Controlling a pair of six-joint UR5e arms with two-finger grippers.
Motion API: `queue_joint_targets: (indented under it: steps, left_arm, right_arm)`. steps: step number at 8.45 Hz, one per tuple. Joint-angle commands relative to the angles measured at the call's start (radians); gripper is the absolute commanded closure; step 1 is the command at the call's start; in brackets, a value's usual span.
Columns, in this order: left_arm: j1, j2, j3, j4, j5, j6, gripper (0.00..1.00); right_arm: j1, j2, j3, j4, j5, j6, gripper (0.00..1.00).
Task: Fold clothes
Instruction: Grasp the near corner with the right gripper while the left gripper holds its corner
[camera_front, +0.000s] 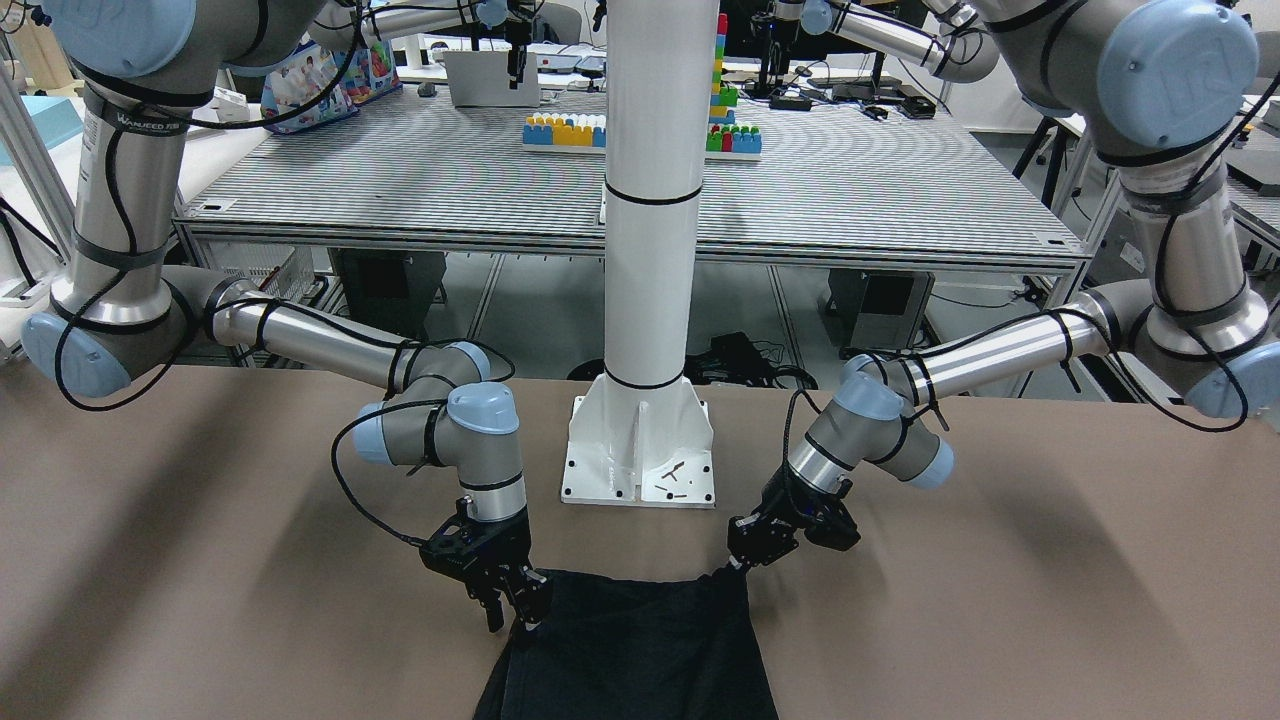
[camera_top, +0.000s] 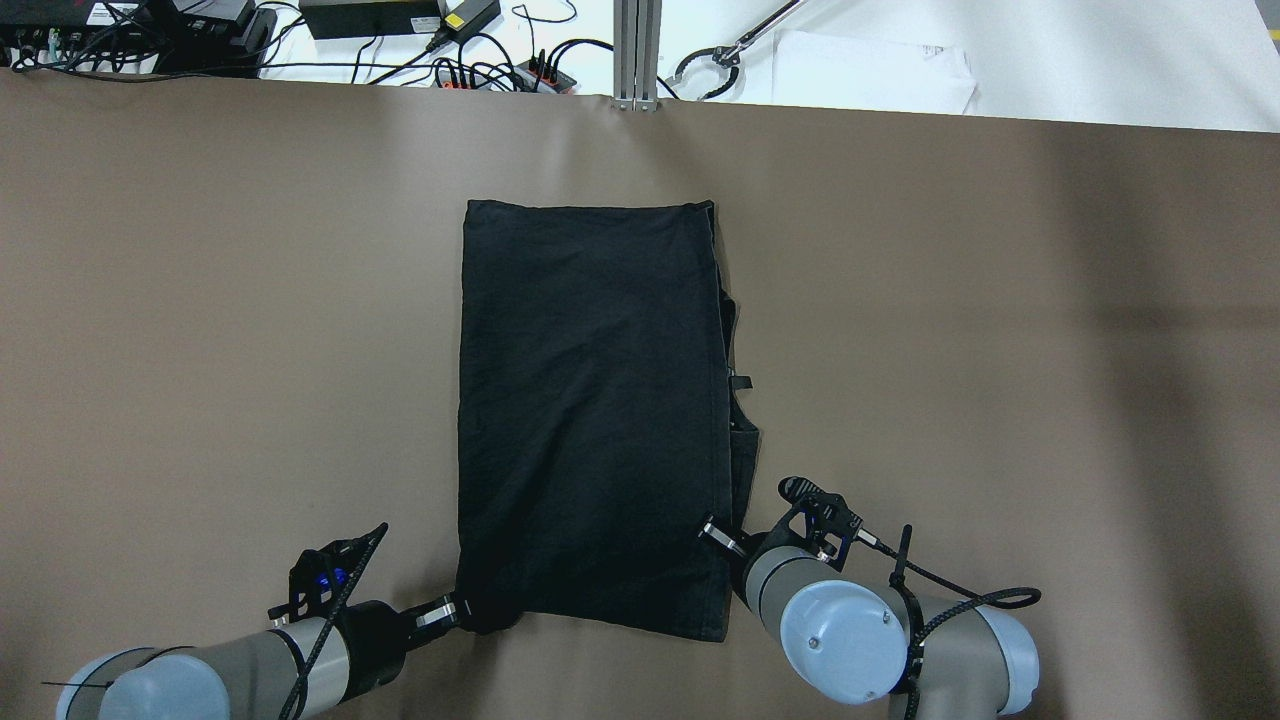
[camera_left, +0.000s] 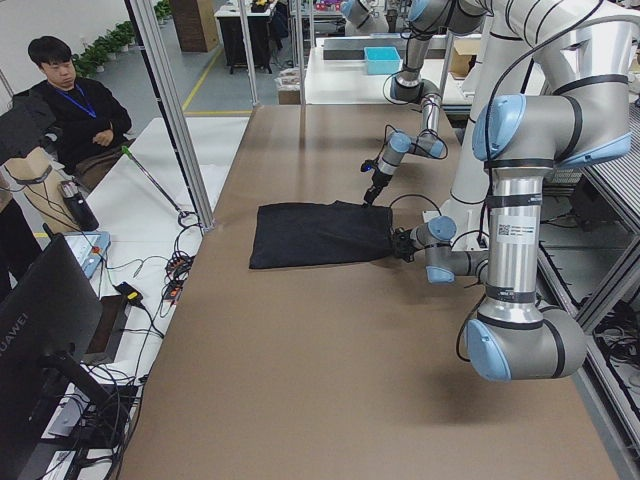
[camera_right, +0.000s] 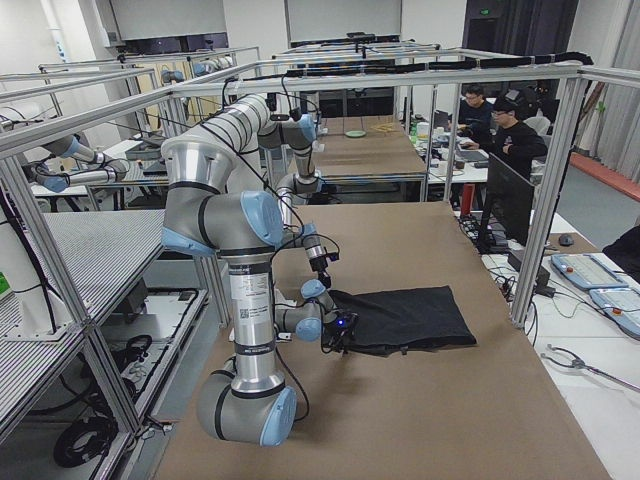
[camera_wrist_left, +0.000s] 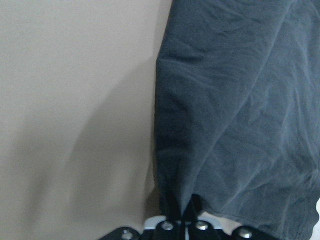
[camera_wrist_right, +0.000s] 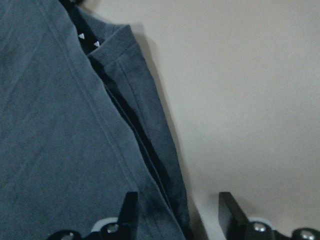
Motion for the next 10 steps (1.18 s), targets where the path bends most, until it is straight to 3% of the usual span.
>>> queue_joint_targets:
  steps: [1, 7, 8, 10]
  left_arm:
    - [0.0, -0.002, -0.001, 0.0, 0.0, 0.001, 1.0]
    - [-0.001, 0.0, 0.0, 0.0, 0.0, 0.003, 1.0]
    - [-0.001, 0.0, 0.0, 0.0, -0.002, 0.003, 1.0]
    - [-0.001, 0.0, 0.0, 0.0, 0.0, 0.005, 1.0]
  right_arm:
    - [-0.007, 0.0, 0.0, 0.0, -0.02, -0.001, 0.34]
    - [-0.024, 0.014, -0.02, 0.0, -0.032, 0.0, 0.43]
    - [-0.024, 0.02, -0.02, 0.0, -0.032, 0.002, 0.5]
    - [-0.023, 0.034, -0.02, 0.0, -0.032, 0.003, 0.82]
